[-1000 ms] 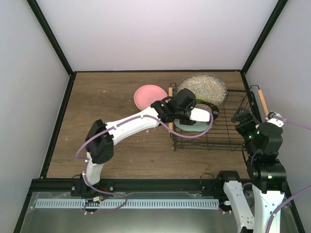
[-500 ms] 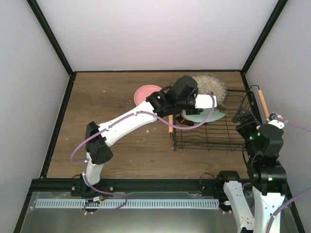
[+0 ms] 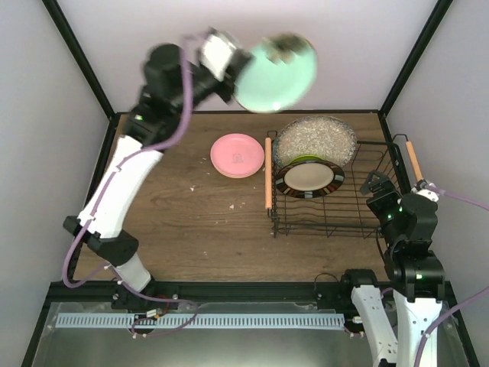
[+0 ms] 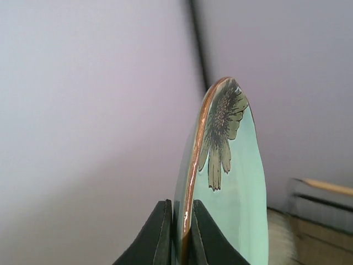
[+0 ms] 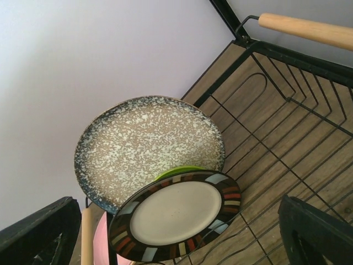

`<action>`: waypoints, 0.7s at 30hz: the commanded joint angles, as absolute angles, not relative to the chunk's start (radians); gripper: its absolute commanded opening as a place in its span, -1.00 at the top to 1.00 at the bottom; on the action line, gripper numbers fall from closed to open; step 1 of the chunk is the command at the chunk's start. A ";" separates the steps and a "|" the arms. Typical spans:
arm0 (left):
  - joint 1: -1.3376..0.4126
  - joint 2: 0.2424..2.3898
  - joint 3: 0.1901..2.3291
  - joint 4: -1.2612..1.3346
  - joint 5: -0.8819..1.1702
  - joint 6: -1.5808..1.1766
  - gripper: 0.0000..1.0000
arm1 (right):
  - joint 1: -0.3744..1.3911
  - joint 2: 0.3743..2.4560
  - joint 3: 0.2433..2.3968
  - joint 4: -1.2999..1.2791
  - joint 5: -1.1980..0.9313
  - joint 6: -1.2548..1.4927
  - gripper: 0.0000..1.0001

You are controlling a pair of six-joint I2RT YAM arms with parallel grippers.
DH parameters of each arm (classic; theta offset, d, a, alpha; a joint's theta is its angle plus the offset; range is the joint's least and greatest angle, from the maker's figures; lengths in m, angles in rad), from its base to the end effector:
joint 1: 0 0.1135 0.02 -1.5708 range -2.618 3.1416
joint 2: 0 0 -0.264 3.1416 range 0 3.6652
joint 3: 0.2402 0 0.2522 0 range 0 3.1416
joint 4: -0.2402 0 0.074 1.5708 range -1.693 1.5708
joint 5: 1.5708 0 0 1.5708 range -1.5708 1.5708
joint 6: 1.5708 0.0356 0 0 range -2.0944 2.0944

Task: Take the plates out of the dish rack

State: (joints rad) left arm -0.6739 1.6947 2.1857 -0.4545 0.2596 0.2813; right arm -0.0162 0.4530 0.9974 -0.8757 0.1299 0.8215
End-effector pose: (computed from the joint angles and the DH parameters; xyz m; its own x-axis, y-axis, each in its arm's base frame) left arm 0.2668 -0.2247 0.5478 0.2505 0.1433 -0.9575 0.7641 0.5781 0.2864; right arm 0.0644 -0.0057 0.3717 -0.1201 0.7280 -0.6749 0.3325 0.6701 0.6637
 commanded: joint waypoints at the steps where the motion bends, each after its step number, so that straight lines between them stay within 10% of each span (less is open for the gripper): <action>1: -0.356 1.676 2.221 -0.361 0.299 -0.079 0.92 | -0.006 0.476 0.982 -0.811 0.108 0.825 -1.00; 9: 0.139 1.757 1.913 -0.361 0.611 -0.515 0.92 | -0.006 0.525 0.951 -0.736 0.062 0.818 -1.00; 21: 0.211 1.897 1.525 -0.300 0.674 -0.545 0.92 | -0.006 0.545 0.982 -0.749 0.077 0.784 -1.00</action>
State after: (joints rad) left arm 0.1963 1.8954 1.5204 -0.4561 0.5468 -0.4572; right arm -0.0162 0.5457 0.9455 -0.7490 0.0628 0.8070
